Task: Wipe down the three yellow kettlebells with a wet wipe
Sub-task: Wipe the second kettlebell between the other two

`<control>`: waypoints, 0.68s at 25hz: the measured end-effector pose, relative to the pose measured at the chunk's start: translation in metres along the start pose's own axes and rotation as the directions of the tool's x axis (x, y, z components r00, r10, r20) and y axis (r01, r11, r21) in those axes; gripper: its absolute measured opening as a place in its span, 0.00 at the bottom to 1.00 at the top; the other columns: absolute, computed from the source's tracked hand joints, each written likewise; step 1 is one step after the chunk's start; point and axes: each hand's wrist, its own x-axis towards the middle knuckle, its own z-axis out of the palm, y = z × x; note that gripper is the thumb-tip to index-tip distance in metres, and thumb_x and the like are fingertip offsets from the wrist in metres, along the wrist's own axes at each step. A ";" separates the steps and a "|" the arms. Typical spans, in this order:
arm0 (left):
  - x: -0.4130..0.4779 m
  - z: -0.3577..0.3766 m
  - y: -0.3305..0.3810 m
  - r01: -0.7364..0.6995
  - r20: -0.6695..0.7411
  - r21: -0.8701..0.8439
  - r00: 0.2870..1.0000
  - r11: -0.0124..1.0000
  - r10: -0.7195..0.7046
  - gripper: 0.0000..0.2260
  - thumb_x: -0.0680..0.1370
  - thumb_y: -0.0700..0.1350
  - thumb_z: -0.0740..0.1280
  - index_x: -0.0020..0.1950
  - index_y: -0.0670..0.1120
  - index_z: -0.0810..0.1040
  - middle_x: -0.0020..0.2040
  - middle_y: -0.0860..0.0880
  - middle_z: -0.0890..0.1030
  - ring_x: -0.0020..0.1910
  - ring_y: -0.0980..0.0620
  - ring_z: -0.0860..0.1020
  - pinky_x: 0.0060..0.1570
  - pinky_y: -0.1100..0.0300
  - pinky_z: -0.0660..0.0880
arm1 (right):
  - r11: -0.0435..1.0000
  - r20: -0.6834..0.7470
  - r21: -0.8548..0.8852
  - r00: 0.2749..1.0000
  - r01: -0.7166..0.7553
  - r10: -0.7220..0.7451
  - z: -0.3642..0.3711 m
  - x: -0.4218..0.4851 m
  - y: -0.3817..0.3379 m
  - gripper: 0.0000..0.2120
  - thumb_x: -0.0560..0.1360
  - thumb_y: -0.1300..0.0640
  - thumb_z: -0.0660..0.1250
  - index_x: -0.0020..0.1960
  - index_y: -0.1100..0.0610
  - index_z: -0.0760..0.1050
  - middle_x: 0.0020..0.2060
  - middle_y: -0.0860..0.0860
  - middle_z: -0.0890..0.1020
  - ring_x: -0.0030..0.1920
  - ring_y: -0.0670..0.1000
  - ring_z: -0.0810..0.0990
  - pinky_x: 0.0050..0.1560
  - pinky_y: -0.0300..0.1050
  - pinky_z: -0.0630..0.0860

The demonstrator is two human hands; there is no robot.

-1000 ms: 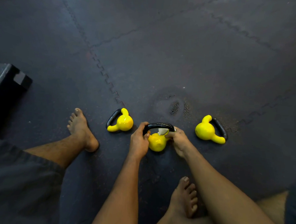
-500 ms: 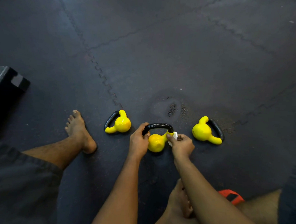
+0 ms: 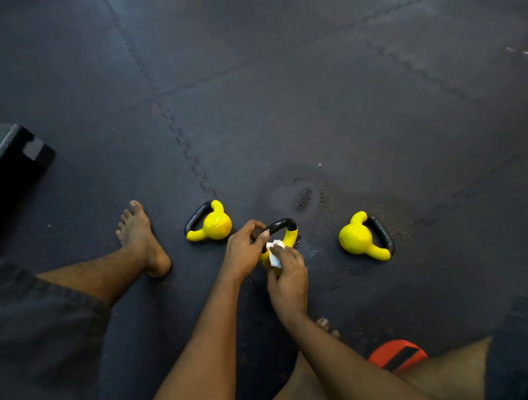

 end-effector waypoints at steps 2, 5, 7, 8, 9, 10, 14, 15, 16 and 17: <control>0.006 -0.004 0.003 -0.041 0.087 0.026 0.995 0.999 0.039 0.12 0.79 0.46 0.66 0.62 0.57 0.77 0.35 0.51 0.78 0.32 0.61 0.75 0.36 0.66 0.74 | 1.000 0.000 -0.010 1.000 -0.027 0.027 -0.002 0.005 0.000 0.22 0.69 0.64 0.71 0.61 0.48 0.77 0.58 0.50 0.75 0.56 0.51 0.76 0.58 0.43 0.74; 0.015 -0.008 0.004 -0.025 0.149 0.040 0.989 0.999 0.019 0.14 0.80 0.43 0.64 0.62 0.56 0.81 0.40 0.46 0.82 0.34 0.59 0.76 0.43 0.65 0.76 | 0.999 0.034 0.012 0.999 -0.039 0.039 -0.006 0.014 0.001 0.22 0.69 0.63 0.73 0.60 0.46 0.78 0.56 0.50 0.74 0.54 0.50 0.75 0.57 0.41 0.74; 0.017 -0.012 0.000 0.052 0.178 0.013 0.983 0.999 -0.054 0.15 0.80 0.39 0.61 0.60 0.52 0.82 0.46 0.38 0.82 0.39 0.48 0.76 0.45 0.56 0.77 | 0.998 0.099 0.066 0.995 -0.011 0.004 -0.011 0.020 0.006 0.21 0.68 0.63 0.74 0.59 0.48 0.80 0.55 0.52 0.74 0.54 0.50 0.75 0.58 0.41 0.73; 0.017 -0.013 -0.002 0.083 0.194 -0.009 0.978 0.996 -0.080 0.16 0.78 0.37 0.60 0.60 0.50 0.82 0.46 0.38 0.80 0.41 0.47 0.75 0.44 0.57 0.75 | 0.996 0.129 0.089 0.992 -0.007 -0.005 -0.015 0.022 0.010 0.21 0.68 0.63 0.74 0.58 0.49 0.81 0.55 0.52 0.74 0.54 0.49 0.75 0.58 0.38 0.73; 0.016 -0.015 -0.003 0.097 0.196 -0.008 0.976 0.995 -0.093 0.18 0.77 0.35 0.60 0.60 0.49 0.82 0.47 0.40 0.77 0.46 0.45 0.76 0.46 0.58 0.74 | 0.994 0.149 0.105 0.989 -0.008 -0.008 -0.018 0.025 0.014 0.20 0.68 0.63 0.75 0.58 0.49 0.81 0.54 0.51 0.74 0.53 0.47 0.75 0.58 0.32 0.71; 0.016 -0.017 -0.004 0.096 0.187 0.025 0.977 0.995 -0.099 0.19 0.76 0.34 0.61 0.61 0.49 0.82 0.52 0.42 0.75 0.53 0.44 0.76 0.53 0.57 0.74 | 0.994 0.158 0.112 0.987 -0.010 -0.008 -0.021 0.028 0.017 0.20 0.67 0.63 0.76 0.57 0.49 0.82 0.54 0.51 0.75 0.52 0.45 0.75 0.56 0.26 0.68; 0.010 -0.023 -0.006 -0.076 0.302 0.137 0.953 0.988 0.031 0.22 0.75 0.32 0.66 0.66 0.48 0.78 0.73 0.43 0.66 0.75 0.49 0.62 0.73 0.57 0.60 | 0.989 0.196 0.144 0.981 -0.041 0.012 -0.033 0.039 0.026 0.20 0.66 0.62 0.77 0.56 0.50 0.81 0.53 0.49 0.81 0.55 0.46 0.76 0.58 0.29 0.68; 0.009 -0.024 -0.006 -0.129 0.326 0.143 0.942 0.981 0.076 0.22 0.76 0.32 0.66 0.68 0.47 0.76 0.73 0.42 0.67 0.75 0.49 0.63 0.73 0.60 0.59 | 0.981 0.201 0.182 0.979 -0.064 0.027 -0.037 0.041 0.028 0.20 0.66 0.62 0.78 0.56 0.51 0.82 0.53 0.49 0.82 0.56 0.47 0.78 0.59 0.34 0.71; 0.008 -0.025 -0.004 -0.164 0.327 0.151 0.939 0.975 0.107 0.21 0.77 0.33 0.66 0.69 0.48 0.75 0.72 0.42 0.69 0.74 0.48 0.65 0.72 0.62 0.59 | 0.969 0.213 0.231 0.976 -0.093 0.043 -0.040 0.044 0.029 0.20 0.66 0.63 0.78 0.56 0.52 0.82 0.52 0.48 0.83 0.56 0.47 0.79 0.59 0.39 0.73; 0.009 -0.024 -0.002 -0.190 0.315 0.160 0.940 0.969 0.133 0.21 0.78 0.35 0.66 0.69 0.49 0.75 0.70 0.42 0.71 0.72 0.48 0.68 0.72 0.61 0.61 | 0.950 0.241 0.286 0.969 -0.127 0.057 -0.042 0.047 0.030 0.19 0.66 0.65 0.78 0.55 0.52 0.82 0.52 0.49 0.84 0.55 0.47 0.81 0.59 0.42 0.75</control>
